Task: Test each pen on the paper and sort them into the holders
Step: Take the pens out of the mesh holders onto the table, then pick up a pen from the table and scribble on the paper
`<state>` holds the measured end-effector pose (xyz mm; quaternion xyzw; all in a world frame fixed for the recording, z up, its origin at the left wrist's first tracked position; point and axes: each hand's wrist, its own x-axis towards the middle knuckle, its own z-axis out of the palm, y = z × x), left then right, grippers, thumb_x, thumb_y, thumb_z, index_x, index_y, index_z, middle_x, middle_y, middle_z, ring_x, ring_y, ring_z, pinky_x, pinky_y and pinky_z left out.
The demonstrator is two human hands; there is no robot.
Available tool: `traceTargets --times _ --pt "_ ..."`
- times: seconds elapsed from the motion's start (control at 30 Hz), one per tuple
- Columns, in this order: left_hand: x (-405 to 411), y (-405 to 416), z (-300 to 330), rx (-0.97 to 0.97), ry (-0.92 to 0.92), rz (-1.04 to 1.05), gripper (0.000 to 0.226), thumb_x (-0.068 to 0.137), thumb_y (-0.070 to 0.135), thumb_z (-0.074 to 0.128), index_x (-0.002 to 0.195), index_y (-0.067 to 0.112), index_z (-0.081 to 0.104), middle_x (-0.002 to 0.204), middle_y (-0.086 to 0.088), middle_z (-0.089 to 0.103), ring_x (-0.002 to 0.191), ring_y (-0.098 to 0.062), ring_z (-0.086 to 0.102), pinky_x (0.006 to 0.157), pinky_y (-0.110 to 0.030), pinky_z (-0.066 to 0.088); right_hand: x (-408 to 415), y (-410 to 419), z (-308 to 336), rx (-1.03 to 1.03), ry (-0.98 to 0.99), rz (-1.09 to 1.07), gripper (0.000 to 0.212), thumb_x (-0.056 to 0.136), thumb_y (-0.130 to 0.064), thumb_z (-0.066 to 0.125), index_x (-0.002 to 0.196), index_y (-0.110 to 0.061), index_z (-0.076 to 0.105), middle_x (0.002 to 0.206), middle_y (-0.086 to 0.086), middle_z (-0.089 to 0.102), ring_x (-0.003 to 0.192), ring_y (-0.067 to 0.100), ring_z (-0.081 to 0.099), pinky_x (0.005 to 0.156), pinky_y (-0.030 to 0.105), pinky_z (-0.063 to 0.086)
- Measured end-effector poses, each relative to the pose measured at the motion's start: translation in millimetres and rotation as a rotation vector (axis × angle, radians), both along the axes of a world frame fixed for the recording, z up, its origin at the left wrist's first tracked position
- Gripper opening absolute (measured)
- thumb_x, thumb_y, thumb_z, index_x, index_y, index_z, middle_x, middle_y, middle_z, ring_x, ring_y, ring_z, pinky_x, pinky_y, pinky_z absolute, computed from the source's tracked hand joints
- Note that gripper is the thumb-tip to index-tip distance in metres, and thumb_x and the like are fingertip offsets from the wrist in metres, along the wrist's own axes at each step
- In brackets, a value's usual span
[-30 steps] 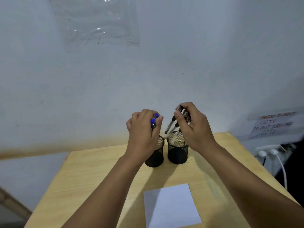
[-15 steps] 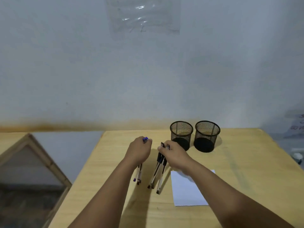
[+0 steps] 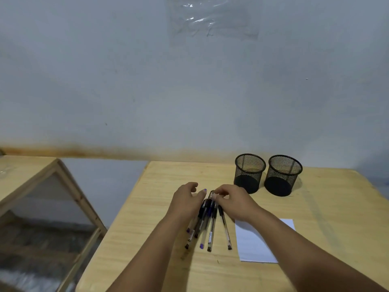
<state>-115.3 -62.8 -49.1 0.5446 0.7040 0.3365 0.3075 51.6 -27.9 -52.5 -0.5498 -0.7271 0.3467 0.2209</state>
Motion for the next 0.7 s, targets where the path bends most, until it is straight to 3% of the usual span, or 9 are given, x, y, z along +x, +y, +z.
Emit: traceTargets --times 0.2,0.3,0.47,0.6,0.7 --pt "-13 -37 -20 0.067 0.130 -0.057 0.047 0.095 0.040 0.052 0.140 0.024 0.048 0.140 0.004 0.049 0.125 -0.014 0.049 0.104 -0.034 0.042 20 -18 -4 0.087 0.032 0.003 0.019 0.093 -0.025 0.059 0.109 -0.022 0.069 0.103 -0.007 0.068 0.091 0.005 0.060 0.074 0.020 0.044" --pt "-15 -53 -26 0.106 0.179 -0.095 0.047 0.096 0.037 0.052 0.141 0.022 0.048 0.141 0.004 0.048 0.129 -0.014 0.045 0.107 -0.034 0.039 26 -28 -7 0.130 -0.026 -0.009 0.017 0.090 -0.020 0.058 0.101 -0.021 0.071 0.098 -0.005 0.070 0.086 0.008 0.061 0.070 0.022 0.046" --pt "-12 -61 -28 0.128 0.229 -0.157 0.045 0.096 0.034 0.054 0.139 0.022 0.050 0.136 0.004 0.050 0.127 -0.014 0.045 0.099 -0.022 0.032 22 -39 -8 0.152 -0.255 -0.007 0.018 0.084 -0.025 0.060 0.092 -0.025 0.076 0.090 -0.005 0.072 0.079 0.015 0.064 0.069 0.030 0.054" --pt "-12 -62 -31 0.102 0.265 -0.181 0.047 0.095 0.037 0.055 0.139 0.020 0.051 0.135 0.003 0.051 0.125 -0.016 0.047 0.100 -0.025 0.035 8 -47 -4 0.135 -0.320 -0.075 0.018 0.081 -0.037 0.067 0.086 -0.021 0.073 0.085 0.001 0.068 0.076 0.020 0.063 0.064 0.028 0.051" --pt "-13 -62 -31 0.094 0.275 -0.192 0.047 0.095 0.036 0.055 0.139 0.020 0.052 0.134 0.002 0.052 0.124 -0.017 0.048 0.100 -0.026 0.036 -3 -54 -2 0.129 -0.389 -0.073 0.020 0.082 -0.033 0.069 0.087 -0.014 0.068 0.083 0.003 0.060 0.075 0.023 0.059 0.063 0.029 0.048"
